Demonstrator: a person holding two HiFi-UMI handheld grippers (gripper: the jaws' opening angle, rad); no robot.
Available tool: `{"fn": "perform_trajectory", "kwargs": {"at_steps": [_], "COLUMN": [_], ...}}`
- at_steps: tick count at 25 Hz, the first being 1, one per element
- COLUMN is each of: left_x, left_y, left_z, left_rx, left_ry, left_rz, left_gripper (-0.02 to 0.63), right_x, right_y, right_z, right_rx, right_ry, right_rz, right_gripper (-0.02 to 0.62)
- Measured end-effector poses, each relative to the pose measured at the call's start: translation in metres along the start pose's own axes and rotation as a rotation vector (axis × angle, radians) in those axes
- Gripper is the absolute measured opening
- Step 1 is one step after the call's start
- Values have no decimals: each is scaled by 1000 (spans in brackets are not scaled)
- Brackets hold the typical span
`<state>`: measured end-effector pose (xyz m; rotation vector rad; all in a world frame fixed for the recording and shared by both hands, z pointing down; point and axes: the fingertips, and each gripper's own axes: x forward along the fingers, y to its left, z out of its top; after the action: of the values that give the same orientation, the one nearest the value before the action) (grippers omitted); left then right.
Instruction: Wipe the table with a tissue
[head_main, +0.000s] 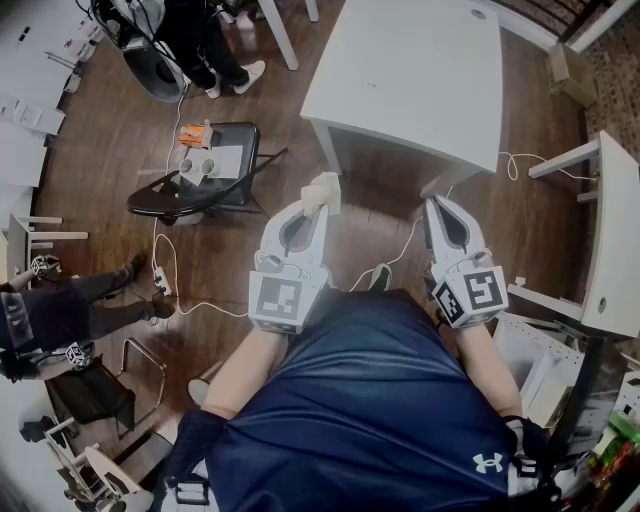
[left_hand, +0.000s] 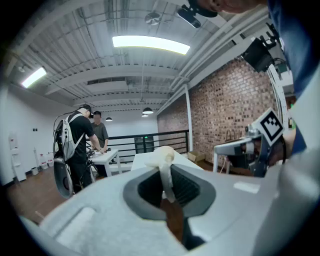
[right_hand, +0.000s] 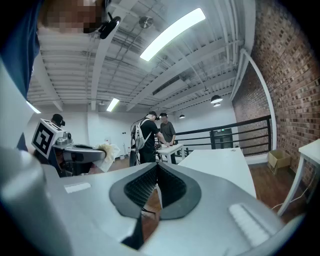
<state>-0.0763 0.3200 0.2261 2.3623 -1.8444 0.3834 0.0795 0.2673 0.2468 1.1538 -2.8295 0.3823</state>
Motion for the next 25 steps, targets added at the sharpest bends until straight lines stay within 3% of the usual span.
{"fn": "perform_trajectory", "kwargs": {"at_steps": [12, 18, 25], "left_x": [50, 99, 188], "left_y": [20, 72, 152], "left_z": [4, -3, -18], "left_rx": [-1, -31, -46], "left_ry": [-11, -13, -9], "left_rz": [57, 53, -35], "left_gripper": [12, 12, 12], "right_x": [20, 68, 153], "right_y": [-71, -93, -125], "right_z": [3, 1, 5], "right_rx": [-37, -63, -104], "right_ry": [35, 65, 143], "right_rz": [-54, -86, -192], "right_gripper": [5, 5, 5]}}
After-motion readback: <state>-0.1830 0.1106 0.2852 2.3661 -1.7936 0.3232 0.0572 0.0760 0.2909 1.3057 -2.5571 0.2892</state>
